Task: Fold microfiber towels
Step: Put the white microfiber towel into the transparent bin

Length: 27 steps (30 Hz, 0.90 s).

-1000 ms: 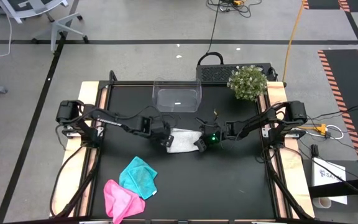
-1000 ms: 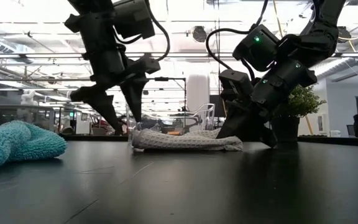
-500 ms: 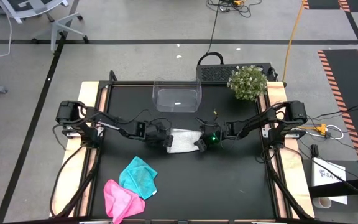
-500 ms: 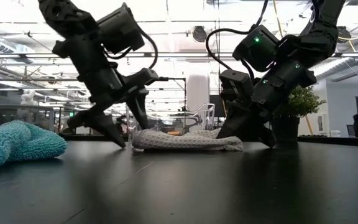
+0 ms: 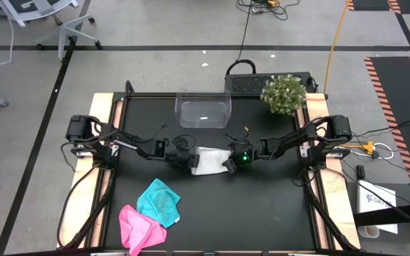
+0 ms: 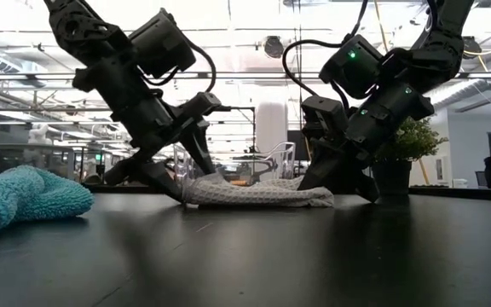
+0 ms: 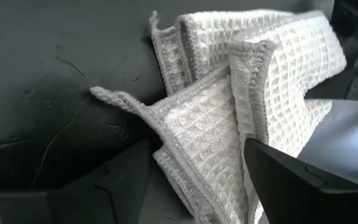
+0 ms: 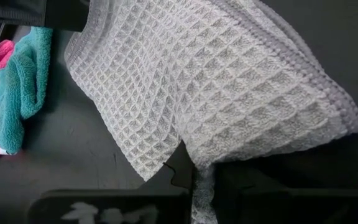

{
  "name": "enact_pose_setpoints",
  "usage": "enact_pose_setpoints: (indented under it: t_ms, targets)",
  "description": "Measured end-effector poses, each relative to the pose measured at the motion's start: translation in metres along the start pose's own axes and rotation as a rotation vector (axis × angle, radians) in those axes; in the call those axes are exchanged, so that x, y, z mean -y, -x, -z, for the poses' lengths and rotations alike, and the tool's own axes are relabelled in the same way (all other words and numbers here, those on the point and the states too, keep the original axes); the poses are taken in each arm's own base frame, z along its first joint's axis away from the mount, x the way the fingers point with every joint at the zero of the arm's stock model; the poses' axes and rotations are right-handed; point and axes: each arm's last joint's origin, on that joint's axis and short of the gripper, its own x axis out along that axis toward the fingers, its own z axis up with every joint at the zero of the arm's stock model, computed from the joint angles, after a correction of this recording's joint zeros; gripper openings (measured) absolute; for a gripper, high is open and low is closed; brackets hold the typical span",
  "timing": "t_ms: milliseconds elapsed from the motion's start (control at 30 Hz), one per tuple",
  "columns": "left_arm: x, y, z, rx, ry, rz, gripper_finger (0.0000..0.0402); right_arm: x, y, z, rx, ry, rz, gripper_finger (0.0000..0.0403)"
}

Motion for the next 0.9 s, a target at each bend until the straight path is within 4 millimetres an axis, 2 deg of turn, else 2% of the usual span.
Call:
enact_pose_setpoints:
  t_ms: [167,367,500,900]
  targets:
    - [0.002,0.009,-0.002,-0.100,-0.019,0.047,0.0260,0.000,0.000,0.000,0.000,0.000,-0.003,0.0018]
    - [0.011,0.025,-0.007,-0.059,-0.037,0.108,0.0259,-0.001,0.000,0.000,-0.014,-0.001,-0.014,0.0018]
    - [0.011,0.025,-0.008,-0.024,-0.033,0.104,0.0259,-0.001,0.000,0.000,-0.014,-0.001,-0.016,0.0018]
    - [0.002,0.018,0.000,-0.059,-0.016,0.010,0.0258,-0.001,0.000,0.000,-0.014,-0.001,-0.020,0.0018]
